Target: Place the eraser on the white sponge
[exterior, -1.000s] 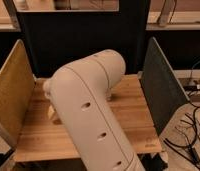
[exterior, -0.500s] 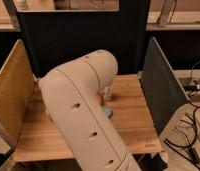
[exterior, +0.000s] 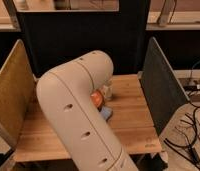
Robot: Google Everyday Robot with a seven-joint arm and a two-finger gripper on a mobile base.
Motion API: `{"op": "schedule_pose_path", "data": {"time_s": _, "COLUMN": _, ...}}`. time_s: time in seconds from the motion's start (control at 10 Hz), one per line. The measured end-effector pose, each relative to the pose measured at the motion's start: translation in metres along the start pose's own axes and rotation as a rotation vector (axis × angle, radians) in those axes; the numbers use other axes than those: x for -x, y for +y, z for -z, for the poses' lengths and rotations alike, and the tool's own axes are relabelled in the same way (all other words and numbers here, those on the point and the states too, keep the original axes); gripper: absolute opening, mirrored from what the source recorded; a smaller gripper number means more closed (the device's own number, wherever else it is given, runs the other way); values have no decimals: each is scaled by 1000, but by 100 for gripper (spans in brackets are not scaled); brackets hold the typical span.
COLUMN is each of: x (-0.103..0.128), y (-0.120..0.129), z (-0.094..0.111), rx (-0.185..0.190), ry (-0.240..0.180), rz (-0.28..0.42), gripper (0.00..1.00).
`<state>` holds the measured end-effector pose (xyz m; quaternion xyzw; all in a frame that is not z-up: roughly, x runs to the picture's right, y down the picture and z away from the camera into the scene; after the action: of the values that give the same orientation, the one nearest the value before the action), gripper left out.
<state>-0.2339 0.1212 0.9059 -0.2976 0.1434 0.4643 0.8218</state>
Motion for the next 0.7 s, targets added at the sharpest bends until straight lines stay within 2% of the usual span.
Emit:
{"op": "schedule_pose_path", "data": {"time_s": 0.3, "x": 6, "y": -4, "z": -4, "rx": -9, "ry": 10, "rz": -30, "gripper": 79}}
{"op": "schedule_pose_path", "data": {"time_s": 0.4, "x": 8, "y": -3, "z": -3, "rx": -11, "ry": 9, "rz": -28, "gripper": 73}}
{"op": "schedule_pose_path", "data": {"time_s": 0.5, "x": 9, "y": -3, "z": -2, "rx": -16, "ry": 4, "rz": -20, "gripper": 61}}
{"op": "schedule_pose_path", "data": {"time_s": 0.7, "x": 8, "y": -5, "z": -2, "rx": -22, "ry": 0, "rz": -13, "gripper": 43}}
